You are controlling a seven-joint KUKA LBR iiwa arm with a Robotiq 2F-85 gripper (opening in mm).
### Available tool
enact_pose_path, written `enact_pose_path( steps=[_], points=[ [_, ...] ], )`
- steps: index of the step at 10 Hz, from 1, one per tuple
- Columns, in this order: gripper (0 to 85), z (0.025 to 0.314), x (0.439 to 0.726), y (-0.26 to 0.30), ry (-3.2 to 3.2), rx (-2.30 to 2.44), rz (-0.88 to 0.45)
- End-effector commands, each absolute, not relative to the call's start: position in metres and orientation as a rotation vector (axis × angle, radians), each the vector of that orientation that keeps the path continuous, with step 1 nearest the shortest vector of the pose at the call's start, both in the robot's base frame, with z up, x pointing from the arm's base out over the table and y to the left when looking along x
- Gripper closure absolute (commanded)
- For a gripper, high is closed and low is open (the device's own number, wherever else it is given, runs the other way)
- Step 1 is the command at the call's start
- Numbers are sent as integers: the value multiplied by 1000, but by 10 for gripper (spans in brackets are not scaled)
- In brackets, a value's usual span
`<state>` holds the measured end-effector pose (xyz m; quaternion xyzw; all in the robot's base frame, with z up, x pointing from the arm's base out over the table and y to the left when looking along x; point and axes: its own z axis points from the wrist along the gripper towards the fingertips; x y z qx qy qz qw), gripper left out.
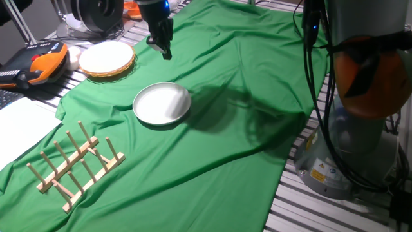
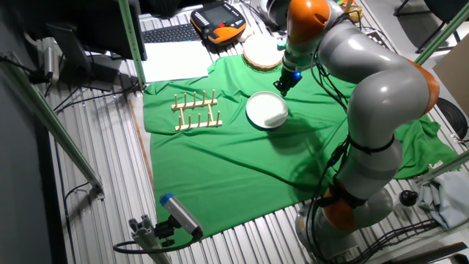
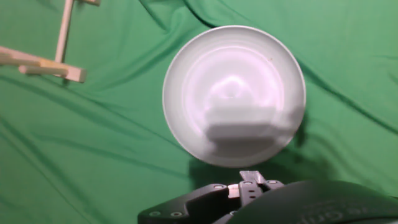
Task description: Put the dish on the dish rack
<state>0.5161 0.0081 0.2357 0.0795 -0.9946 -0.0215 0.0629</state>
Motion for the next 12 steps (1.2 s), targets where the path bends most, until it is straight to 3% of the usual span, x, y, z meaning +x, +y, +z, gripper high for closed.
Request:
enact_pose_path(
  steps=[1, 2, 4, 5, 6, 12],
  points=[
    [850, 233, 518, 13, -2996, 221, -65],
    [850, 231, 521, 22, -2996, 191, -34],
    [510, 222, 526, 39, -3010, 130, -6],
    [510, 217, 530, 43, -3012, 135, 29],
    [340, 213, 534, 47, -3011, 121, 34],
    [340, 173, 560, 67, -3056, 87, 62]
  ],
)
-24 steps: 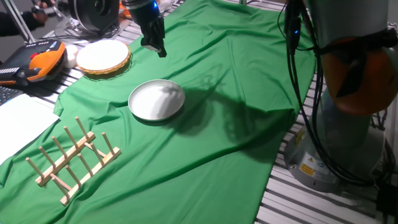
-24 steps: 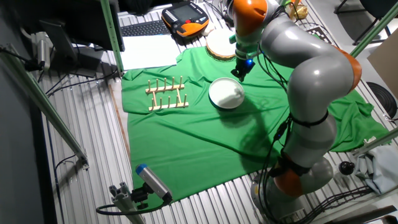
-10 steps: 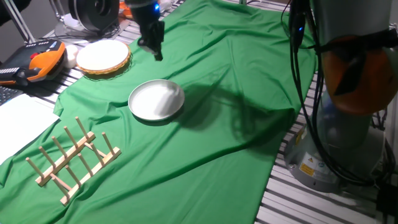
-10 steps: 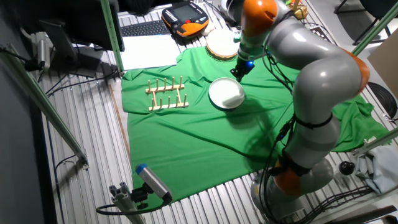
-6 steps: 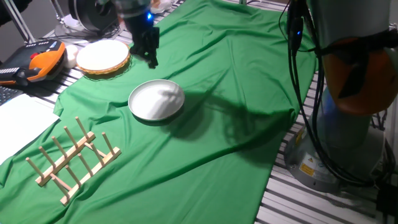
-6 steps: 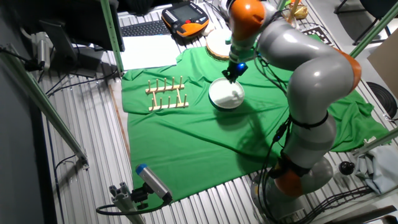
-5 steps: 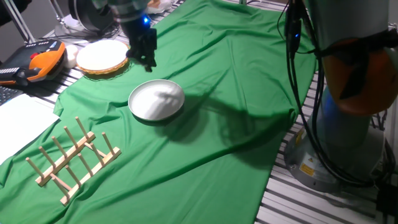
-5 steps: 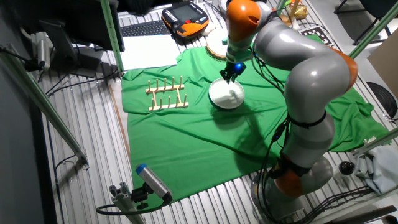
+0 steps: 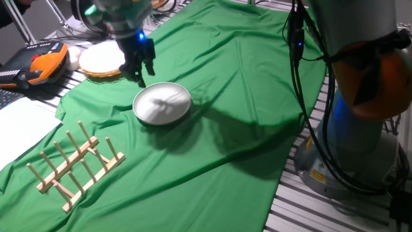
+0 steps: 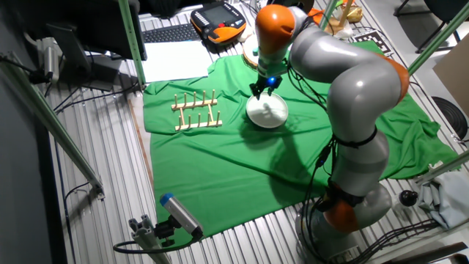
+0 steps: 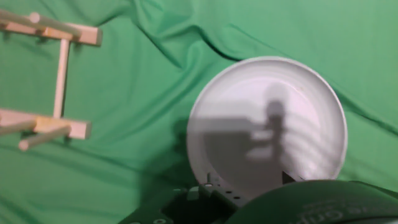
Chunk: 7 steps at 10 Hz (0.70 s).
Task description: Put the dish on the dish rack
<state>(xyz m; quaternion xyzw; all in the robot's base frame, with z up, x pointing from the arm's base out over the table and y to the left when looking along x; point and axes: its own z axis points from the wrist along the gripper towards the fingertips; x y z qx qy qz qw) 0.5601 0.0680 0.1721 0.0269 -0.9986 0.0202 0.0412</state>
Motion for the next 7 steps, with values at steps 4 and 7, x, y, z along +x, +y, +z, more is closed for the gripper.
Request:
enact_pose_path(
  steps=[4, 7],
  points=[
    [340, 141, 571, 80, -3085, 39, 70],
    [340, 114, 576, 90, -3123, 27, 57]
  ],
)
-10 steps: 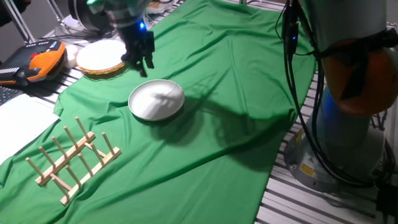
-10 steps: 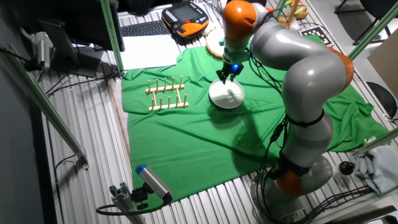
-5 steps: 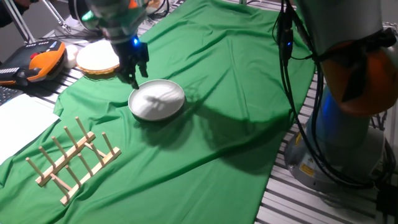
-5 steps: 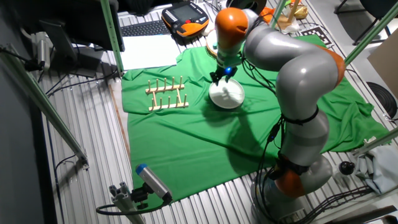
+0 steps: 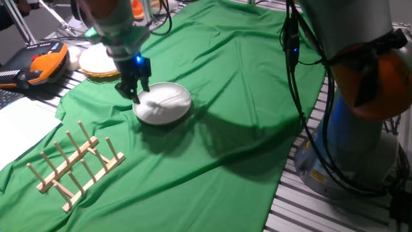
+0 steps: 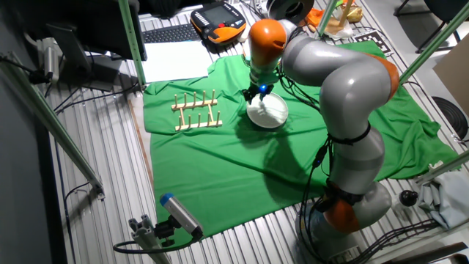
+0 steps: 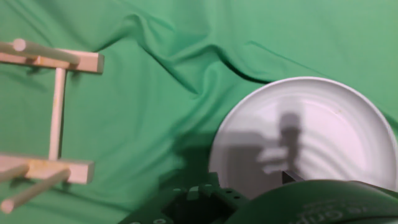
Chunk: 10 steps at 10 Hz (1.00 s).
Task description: Put the dish on the dish rack
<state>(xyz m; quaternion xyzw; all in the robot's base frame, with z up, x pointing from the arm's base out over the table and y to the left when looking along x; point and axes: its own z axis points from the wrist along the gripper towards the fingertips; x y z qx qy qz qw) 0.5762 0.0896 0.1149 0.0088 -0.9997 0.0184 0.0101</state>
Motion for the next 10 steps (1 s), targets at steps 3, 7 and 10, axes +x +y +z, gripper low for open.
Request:
enact_pose_path(
  steps=[3, 7, 10],
  points=[
    [340, 101, 578, 96, -3143, 3, 43],
    [340, 83, 580, 101, -3166, -11, 41],
    [340, 69, 580, 104, -3183, -15, 61]
  ],
)
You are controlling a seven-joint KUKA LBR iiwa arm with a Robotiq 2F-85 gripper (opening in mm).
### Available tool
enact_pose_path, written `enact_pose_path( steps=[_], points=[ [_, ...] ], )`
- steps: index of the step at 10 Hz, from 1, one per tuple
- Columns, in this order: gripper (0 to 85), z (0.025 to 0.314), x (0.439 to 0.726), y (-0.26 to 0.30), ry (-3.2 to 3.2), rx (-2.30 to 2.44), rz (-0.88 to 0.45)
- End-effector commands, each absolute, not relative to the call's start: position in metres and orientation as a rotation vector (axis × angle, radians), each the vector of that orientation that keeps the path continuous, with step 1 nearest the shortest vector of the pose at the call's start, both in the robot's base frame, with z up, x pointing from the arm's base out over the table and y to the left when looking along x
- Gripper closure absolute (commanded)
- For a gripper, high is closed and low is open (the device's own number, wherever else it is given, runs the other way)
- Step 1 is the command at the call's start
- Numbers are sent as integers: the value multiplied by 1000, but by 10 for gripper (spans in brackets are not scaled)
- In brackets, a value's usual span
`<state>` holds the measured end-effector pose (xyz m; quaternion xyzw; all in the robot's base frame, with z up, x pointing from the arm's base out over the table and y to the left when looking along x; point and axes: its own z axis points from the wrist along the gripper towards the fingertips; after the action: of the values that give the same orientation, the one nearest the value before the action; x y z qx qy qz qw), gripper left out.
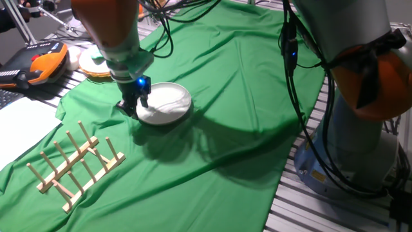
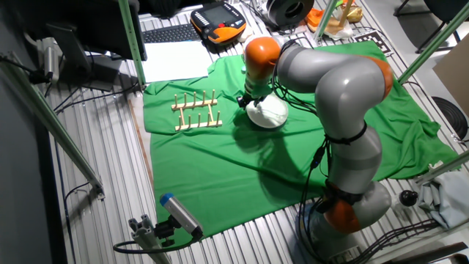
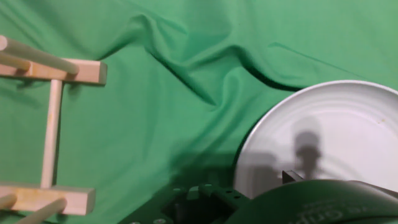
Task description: Put the dish on the dish rack
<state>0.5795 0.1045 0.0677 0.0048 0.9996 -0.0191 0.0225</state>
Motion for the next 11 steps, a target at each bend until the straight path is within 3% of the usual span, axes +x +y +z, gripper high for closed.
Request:
enact_pose_path(
  steps=[1, 10, 11],
  points=[
    [340, 64, 579, 105, 3088, 16, -70],
    [340, 45, 578, 106, 3044, -16, -119],
    [510, 43, 579, 105, 3041, -27, -120]
  ],
)
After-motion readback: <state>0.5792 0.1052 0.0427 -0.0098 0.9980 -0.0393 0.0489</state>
